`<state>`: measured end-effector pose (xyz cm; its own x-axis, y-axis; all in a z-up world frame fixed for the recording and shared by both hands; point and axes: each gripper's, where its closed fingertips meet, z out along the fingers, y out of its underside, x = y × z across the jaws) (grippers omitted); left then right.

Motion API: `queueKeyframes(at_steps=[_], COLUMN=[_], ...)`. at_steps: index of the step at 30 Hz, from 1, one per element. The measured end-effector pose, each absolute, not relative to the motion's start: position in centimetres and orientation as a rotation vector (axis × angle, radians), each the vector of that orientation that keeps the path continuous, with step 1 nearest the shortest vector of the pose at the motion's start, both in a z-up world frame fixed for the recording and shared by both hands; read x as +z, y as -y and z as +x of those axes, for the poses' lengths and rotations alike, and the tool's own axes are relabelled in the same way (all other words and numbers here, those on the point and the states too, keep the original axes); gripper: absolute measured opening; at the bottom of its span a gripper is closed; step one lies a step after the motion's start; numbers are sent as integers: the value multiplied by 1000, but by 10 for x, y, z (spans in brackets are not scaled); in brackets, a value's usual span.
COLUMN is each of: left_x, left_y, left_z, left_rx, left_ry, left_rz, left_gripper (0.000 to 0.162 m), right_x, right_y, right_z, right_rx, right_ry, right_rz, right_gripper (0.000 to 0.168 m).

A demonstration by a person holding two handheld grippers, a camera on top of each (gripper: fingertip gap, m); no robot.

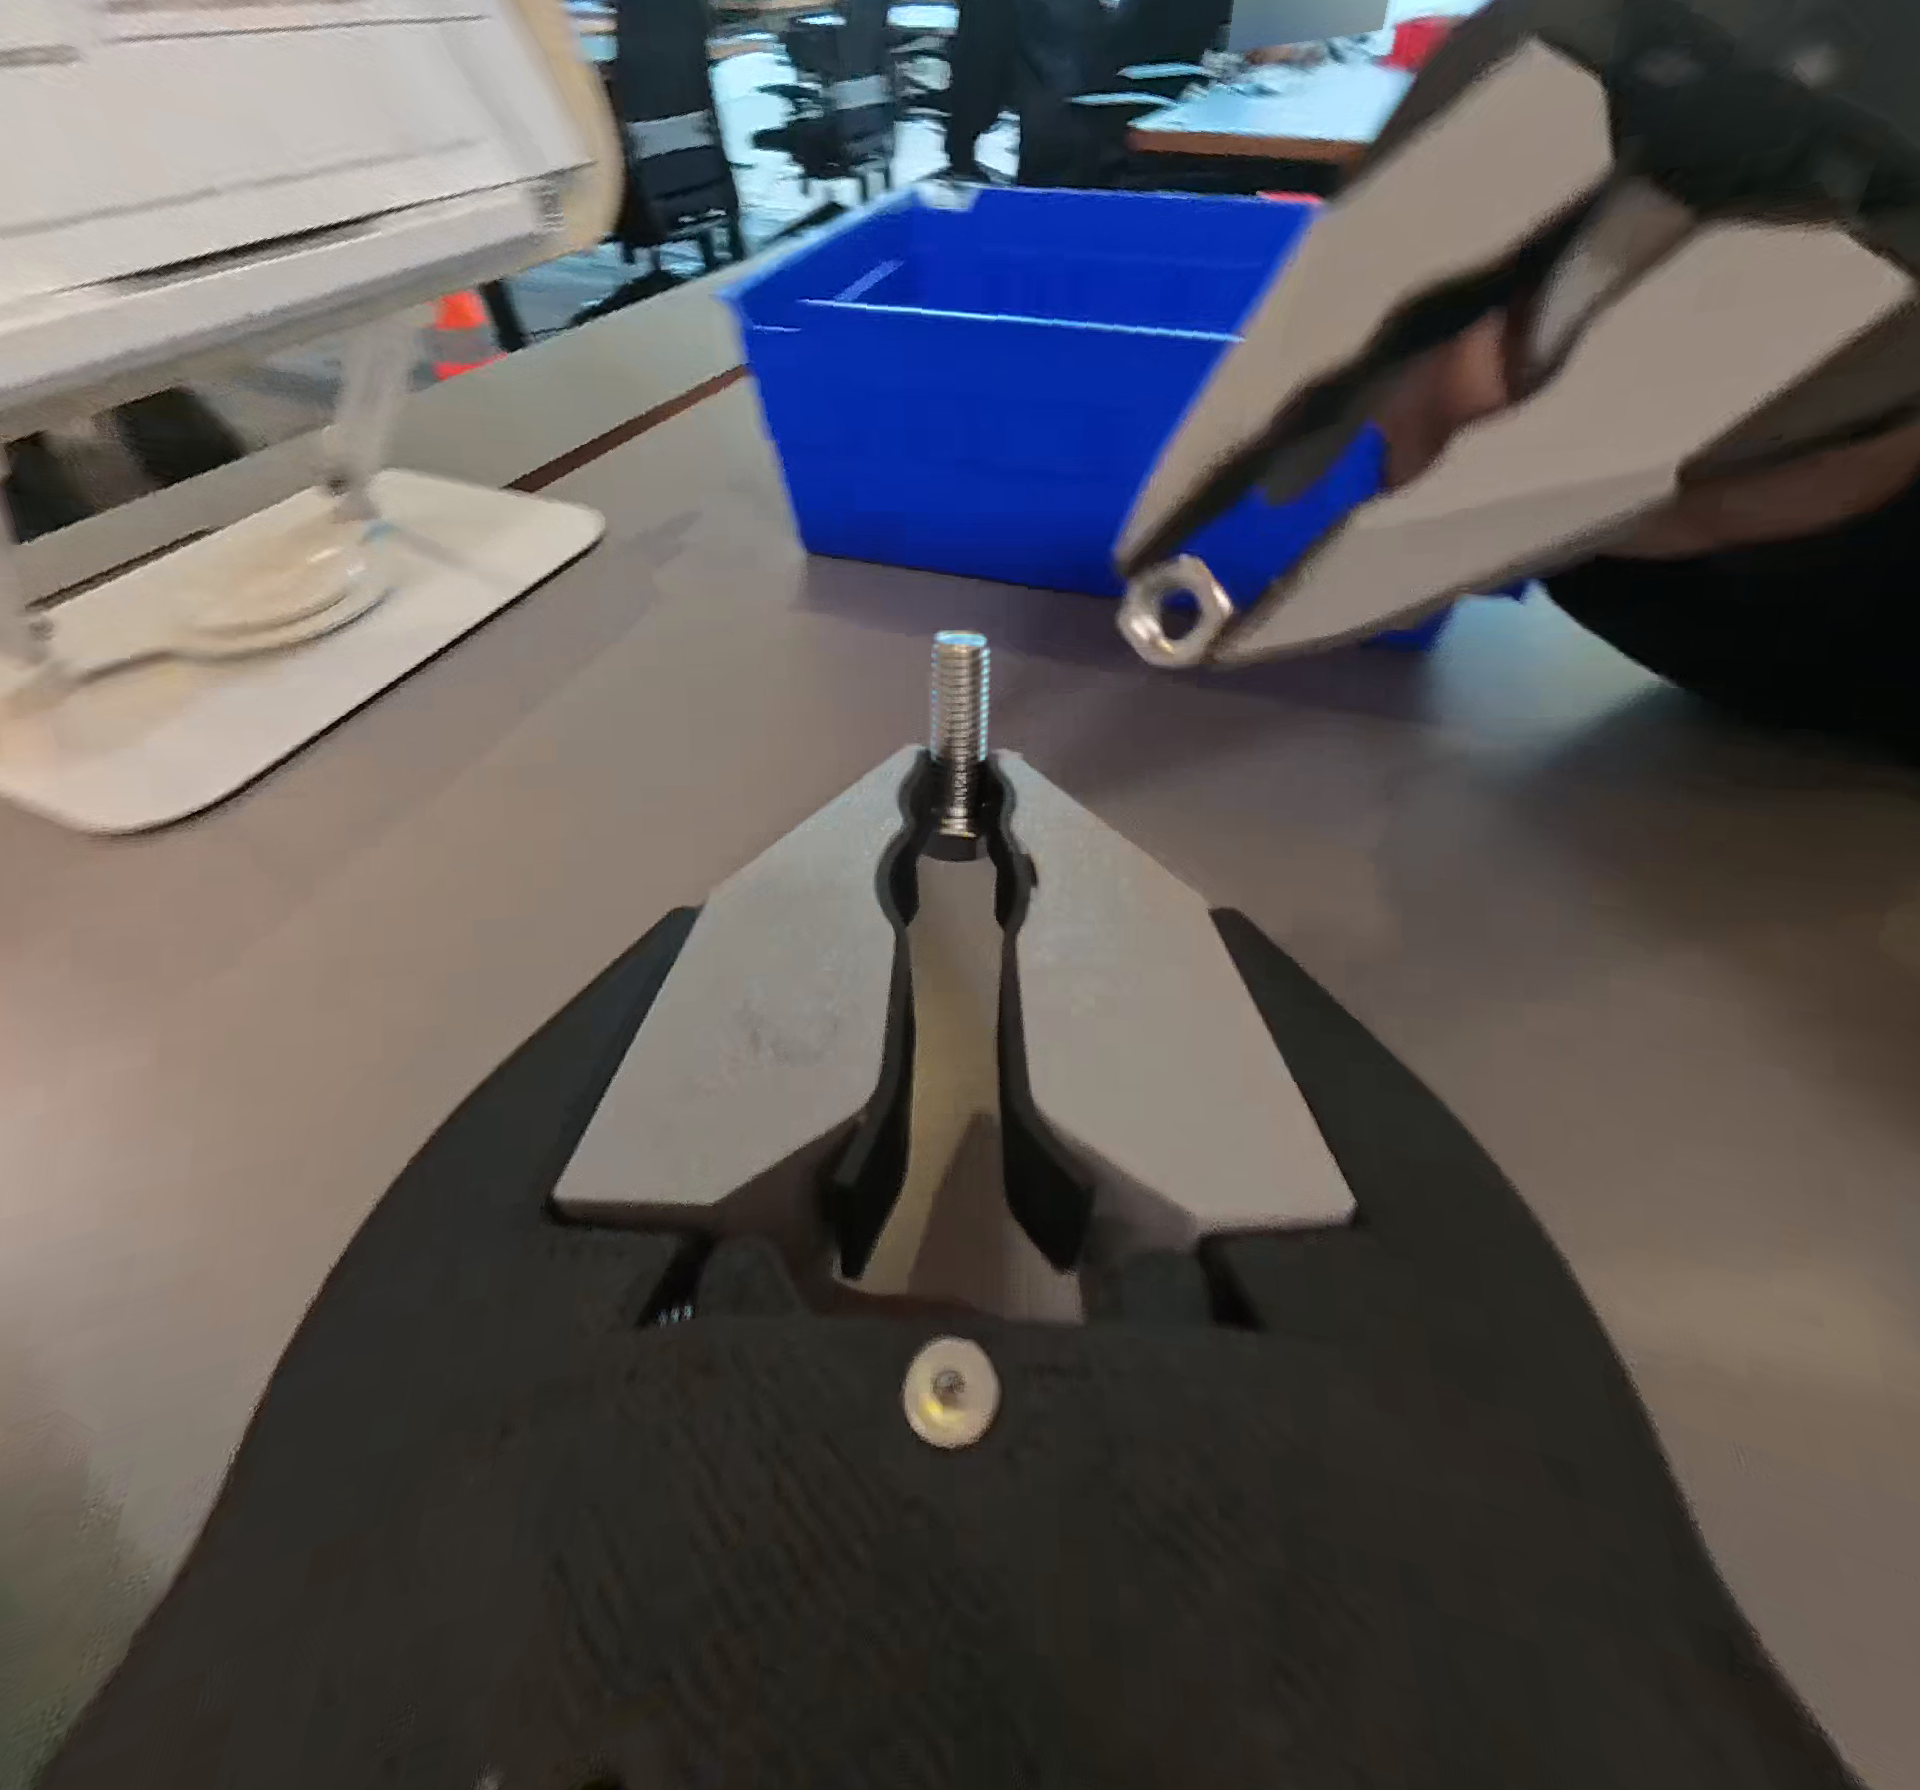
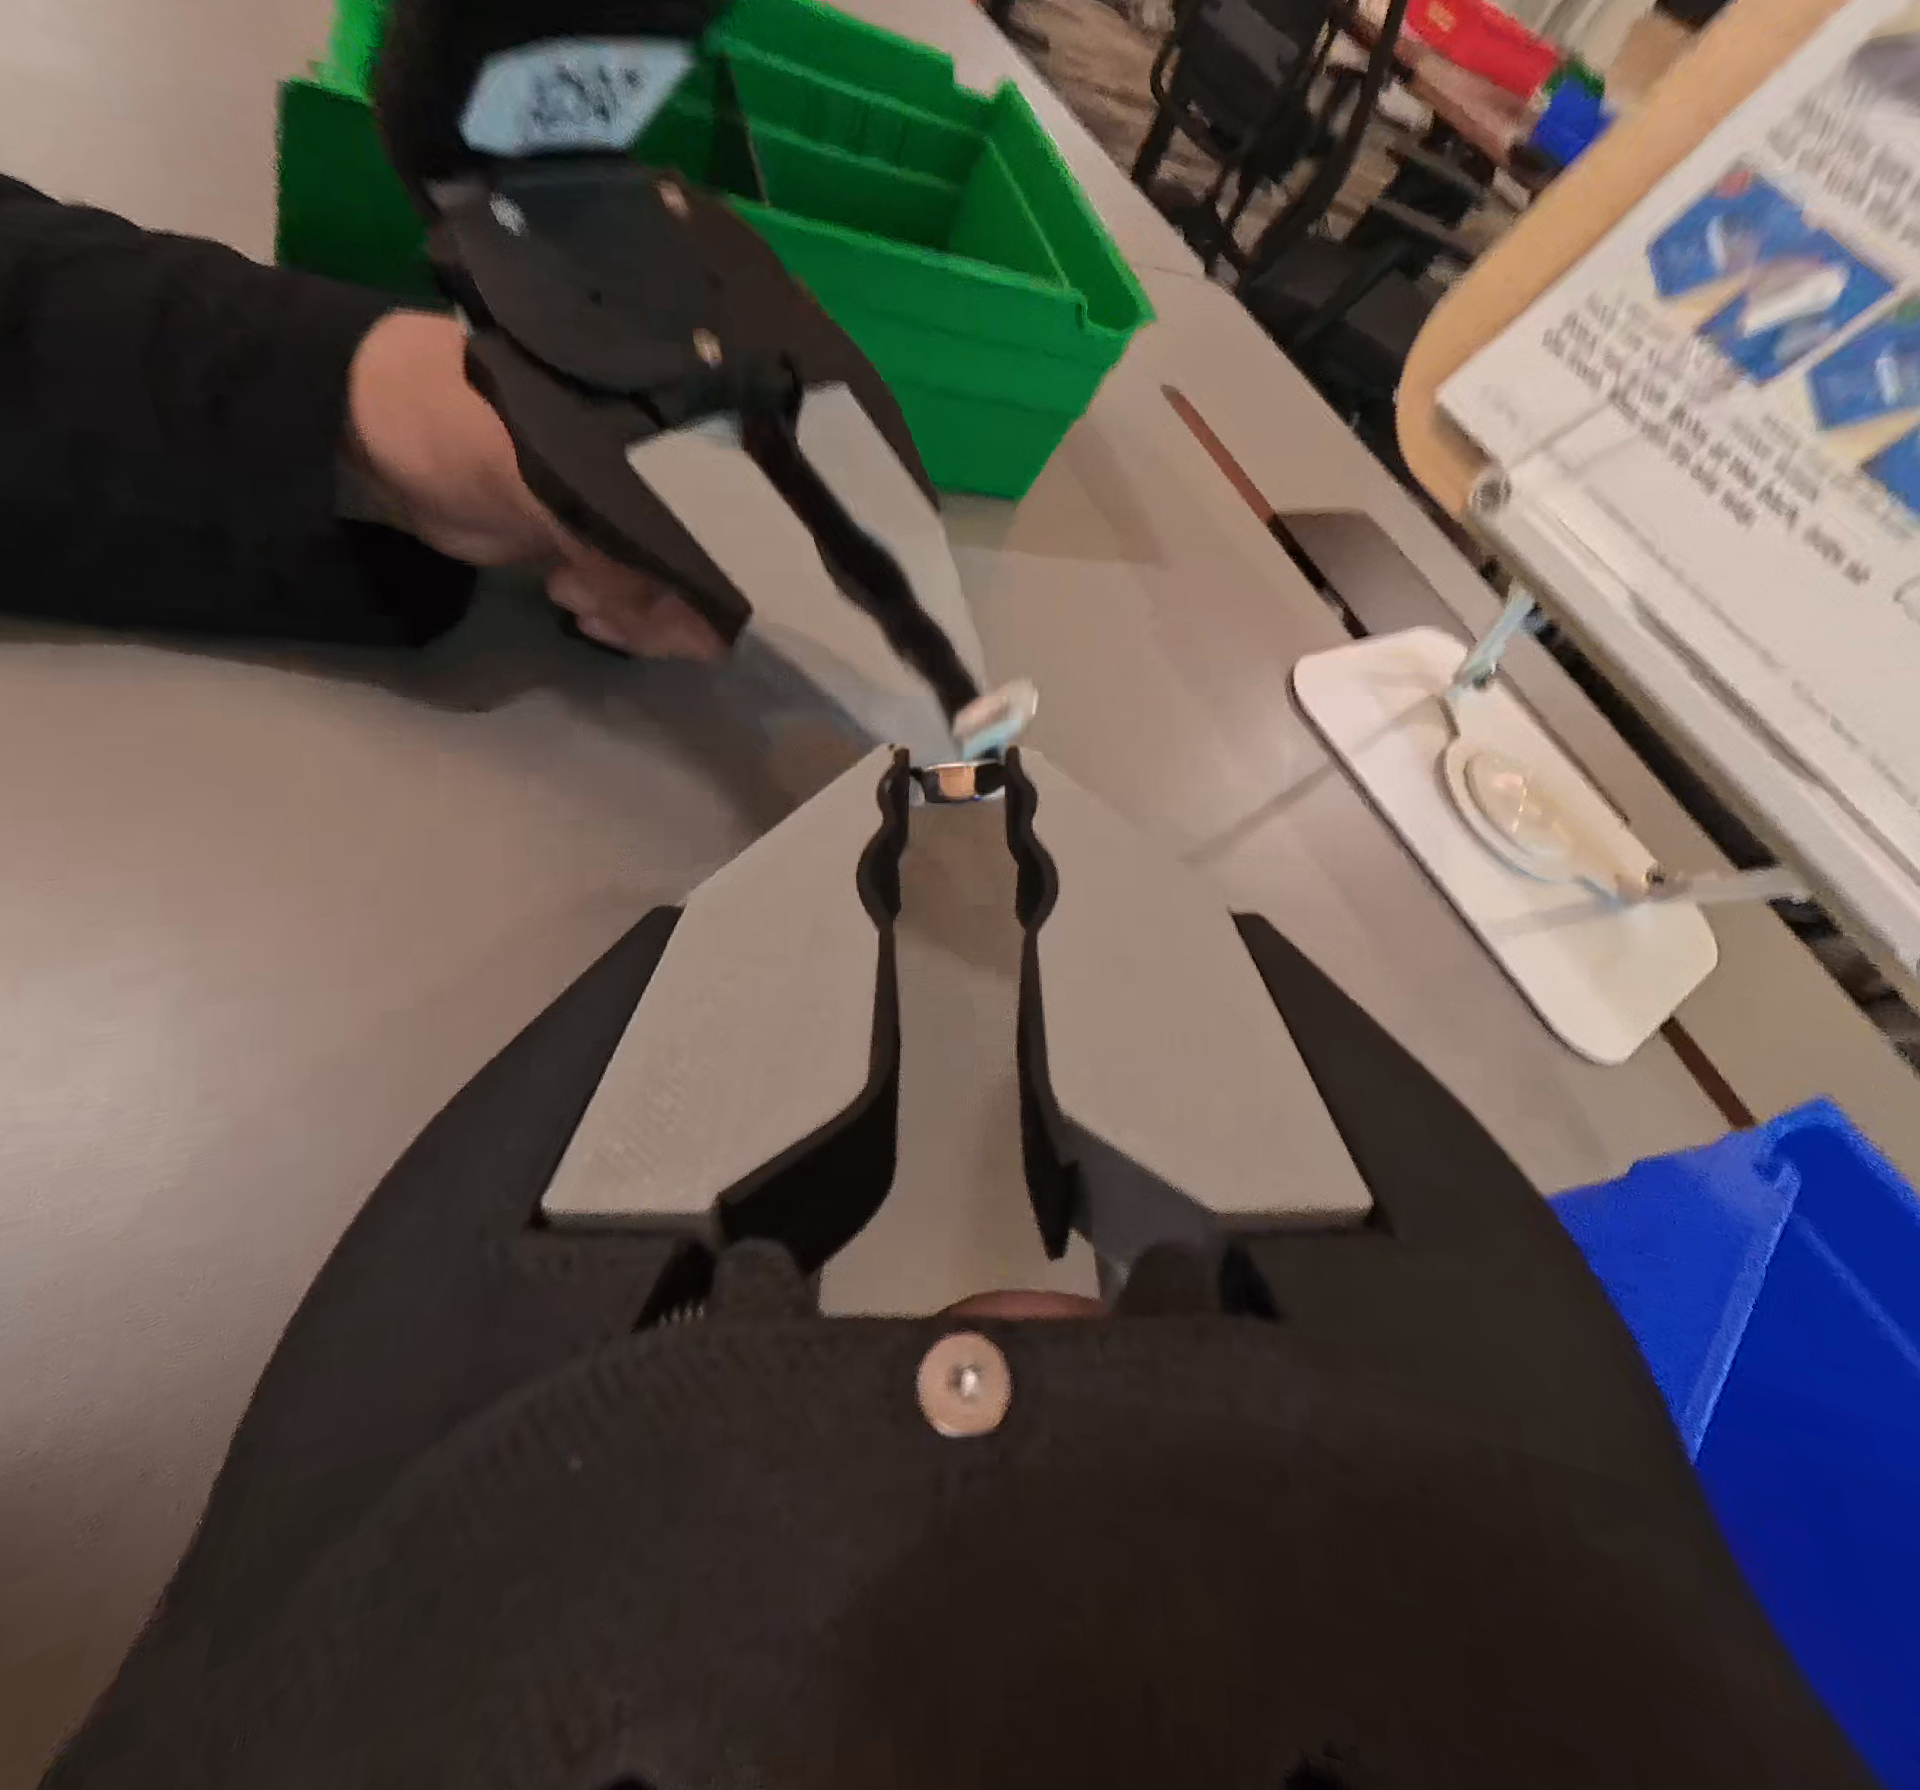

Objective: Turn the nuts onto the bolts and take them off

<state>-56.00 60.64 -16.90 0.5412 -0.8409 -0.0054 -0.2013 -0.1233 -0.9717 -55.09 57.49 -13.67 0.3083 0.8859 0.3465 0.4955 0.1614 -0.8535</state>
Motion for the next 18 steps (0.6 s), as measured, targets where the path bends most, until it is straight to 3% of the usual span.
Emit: queueKeyframes(at_steps=[8, 18], left_x=[-149, -158], left_y=[-623, -615], left_z=[-583, -569], left_rx=[-883, -854], left_ry=[-628, -720], left_rz=[-1633, -1646], left_gripper=[6, 6], right_x=[-238, -246], right_y=[-569, -559], right_z=[-528, -537], right_rx=[298, 426], right_ry=[1674, 1684], right_rz=[-1899, -1938], right_gripper=[15, 22])
